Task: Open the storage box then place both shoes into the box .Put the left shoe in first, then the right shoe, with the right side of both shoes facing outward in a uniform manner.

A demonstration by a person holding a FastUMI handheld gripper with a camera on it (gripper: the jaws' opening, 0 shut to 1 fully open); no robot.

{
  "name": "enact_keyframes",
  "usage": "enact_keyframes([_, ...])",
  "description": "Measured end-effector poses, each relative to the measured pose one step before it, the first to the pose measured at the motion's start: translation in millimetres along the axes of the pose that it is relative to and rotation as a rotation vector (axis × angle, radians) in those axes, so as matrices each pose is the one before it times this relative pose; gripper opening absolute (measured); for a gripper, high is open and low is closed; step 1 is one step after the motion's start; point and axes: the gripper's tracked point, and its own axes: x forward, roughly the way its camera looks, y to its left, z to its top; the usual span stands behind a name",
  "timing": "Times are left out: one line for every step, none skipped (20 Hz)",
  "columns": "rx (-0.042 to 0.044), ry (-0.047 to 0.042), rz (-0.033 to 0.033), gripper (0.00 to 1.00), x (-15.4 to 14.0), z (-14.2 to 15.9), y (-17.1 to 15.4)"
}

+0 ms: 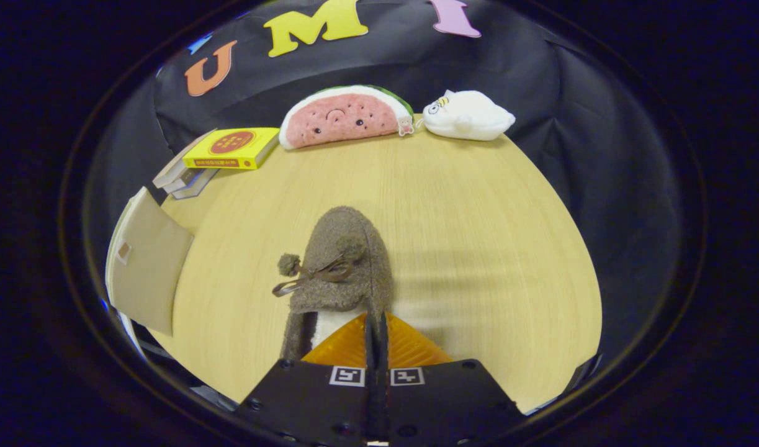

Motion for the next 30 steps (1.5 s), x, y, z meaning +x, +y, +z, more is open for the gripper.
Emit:
enact_keyframes([0.01177,-0.00465,0.01303,0.0,-4.03,-1.56,4.61])
enact_keyframes([0.00748,-0.00174,0.01053,0.0,-5.12,-0.98,5.15])
enact_keyframes([0.00376,-0.00686,0.00834,0.0,-4.65,0.29,6.4])
enact_keyframes([-0.00146,-0.00807,0.0073,0.0,-6.32,0.32,7.52])
enact_keyframes([-0.00301,-0.00822,0.0058,0.0,-5.13,-0.07,7.94])
enact_keyframes([0.00062,-0.00749,0.00688,0.0,-6.0,0.8,8.28])
enact_keyframes([0.00344,-0.00573,0.00979,0.0,-5.97,1.35,10.11])
enact_keyframes([0.00787,-0.00378,0.01677,0.0,-6.25,1.4,12.87])
enact_keyframes([0.0078,-0.00304,0.02009,0.0,-6.35,1.89,15.33])
enact_keyframes([0.00678,-0.00523,0.02187,0.0,-6.36,2.32,17.31])
enact_keyframes([0.0009,-0.00827,0.02007,0.0,-6.24,3.11,17.7])
enact_keyframes([0.00146,-0.00976,0.01412,0.0,-5.0,4.17,17.42])
enact_keyframes([0.00066,-0.00921,0.01416,0.0,-4.67,4.19,18.09])
enact_keyframes([0.00379,-0.00754,0.01276,0.0,-5.06,4.66,19.42])
enact_keyframes([0.00081,-0.00897,0.0181,0.0,-4.64,3.89,21.15])
enact_keyframes([0.00203,-0.01042,0.01818,0.0,-4.18,5.29,21.67])
enact_keyframes([0.00603,-0.01186,0.01904,0.0,-2.53,5.74,21.0])
enact_keyframes([0.00769,-0.01039,0.01472,0.0,-1.51,4.58,19.97])
enact_keyframes([0.00795,-0.00898,0.01429,0.0,-0.69,4.17,20.01])
enact_keyframes([0.00836,-0.00879,0.01048,0.0,0.49,3.44,19.59])
enact_keyframes([0.01068,-0.00905,0.01157,0.0,2.01,3.19,19.2])
enact_keyframes([0.01159,-0.00705,0.00968,0.0,1.31,1.74,19.93])
enact_keyframes([0.01188,-0.00694,0.01202,0.0,2.98,0.68,19.12])
enact_keyframes([0.00935,-0.00707,0.00911,0.0,4.47,0.24,17.24])
enact_keyframes([0.01335,-0.00732,0.00899,0.0,5.32,-0.62,16.46])
enact_keyframes([0.01255,-0.00788,0.0112,0.0,6.43,-1.97,14.96])
enact_keyframes([0.01376,-0.00449,0.00569,0.0,7.34,-2.91,11.82])
enact_keyframes([0.01643,-0.00141,0.00008,0.0,7.14,-4.02,8.76])
enact_keyframes([0.00848,-0.00189,-0.00991,0.0,6.73,-4.93,4.72])
enact_keyframes([0.00349,-0.0051,-0.01483,0.0,6.59,-4.65,3.18])
